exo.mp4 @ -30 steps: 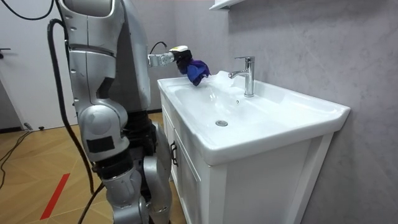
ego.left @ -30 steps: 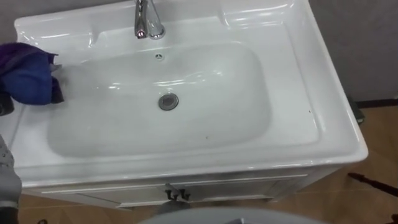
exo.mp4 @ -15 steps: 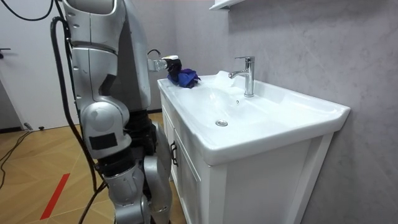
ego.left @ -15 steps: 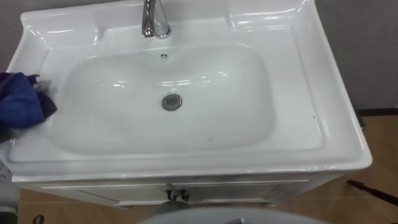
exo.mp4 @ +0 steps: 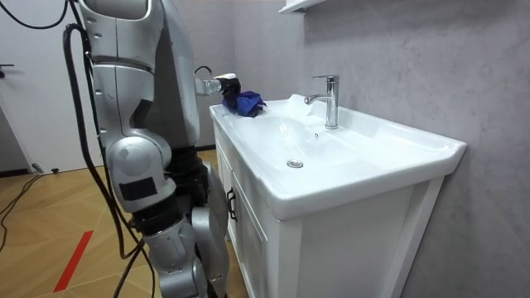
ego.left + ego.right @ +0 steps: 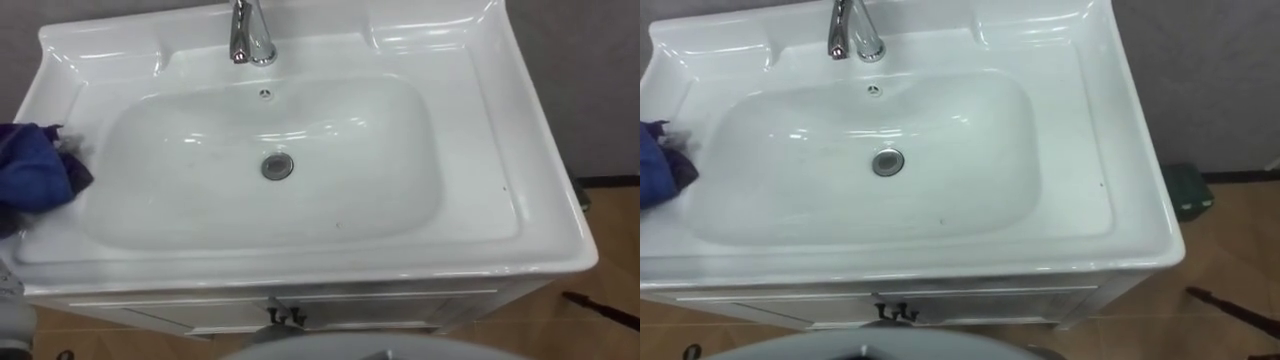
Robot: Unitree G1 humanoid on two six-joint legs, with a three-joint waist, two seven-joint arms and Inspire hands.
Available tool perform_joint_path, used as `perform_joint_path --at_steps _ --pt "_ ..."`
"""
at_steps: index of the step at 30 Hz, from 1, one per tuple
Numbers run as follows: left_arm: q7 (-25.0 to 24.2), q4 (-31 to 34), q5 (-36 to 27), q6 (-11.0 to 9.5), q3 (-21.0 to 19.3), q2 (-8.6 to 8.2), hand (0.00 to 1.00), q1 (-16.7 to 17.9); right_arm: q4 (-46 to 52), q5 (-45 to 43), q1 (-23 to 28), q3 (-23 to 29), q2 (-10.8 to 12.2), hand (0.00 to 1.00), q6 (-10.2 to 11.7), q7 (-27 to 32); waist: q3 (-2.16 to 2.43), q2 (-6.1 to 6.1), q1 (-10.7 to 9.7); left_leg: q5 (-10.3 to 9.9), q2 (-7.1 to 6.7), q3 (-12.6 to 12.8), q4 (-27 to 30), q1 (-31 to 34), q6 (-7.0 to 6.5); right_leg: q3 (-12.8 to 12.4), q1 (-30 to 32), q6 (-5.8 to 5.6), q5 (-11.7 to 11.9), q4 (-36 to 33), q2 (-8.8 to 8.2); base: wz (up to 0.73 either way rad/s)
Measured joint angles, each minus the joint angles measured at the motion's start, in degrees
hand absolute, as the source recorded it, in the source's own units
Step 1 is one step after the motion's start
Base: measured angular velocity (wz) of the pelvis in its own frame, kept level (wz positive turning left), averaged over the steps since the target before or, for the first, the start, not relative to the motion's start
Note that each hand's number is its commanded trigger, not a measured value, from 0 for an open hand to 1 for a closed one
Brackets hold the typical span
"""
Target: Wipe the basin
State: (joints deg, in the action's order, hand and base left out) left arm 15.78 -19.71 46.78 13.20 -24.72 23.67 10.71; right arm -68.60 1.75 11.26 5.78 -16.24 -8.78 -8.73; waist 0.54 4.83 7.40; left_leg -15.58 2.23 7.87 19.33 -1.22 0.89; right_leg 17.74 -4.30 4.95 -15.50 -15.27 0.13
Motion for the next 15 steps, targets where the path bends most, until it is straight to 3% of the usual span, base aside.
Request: perform_joint_path --at_steps 15 --pt "0.02 0.97 -0.04 0.23 -0.05 -0.25 0.00 0.72 -0.02 0.04 0.01 -0.01 -0.20 0.00 -0.06 -0.17 0.00 -0.71 -0.64 0.01 -0.01 -0.25 0.01 -0.48 0.02 0.15 -0.78 -0.01 0.00 0.56 0.11 0.00"
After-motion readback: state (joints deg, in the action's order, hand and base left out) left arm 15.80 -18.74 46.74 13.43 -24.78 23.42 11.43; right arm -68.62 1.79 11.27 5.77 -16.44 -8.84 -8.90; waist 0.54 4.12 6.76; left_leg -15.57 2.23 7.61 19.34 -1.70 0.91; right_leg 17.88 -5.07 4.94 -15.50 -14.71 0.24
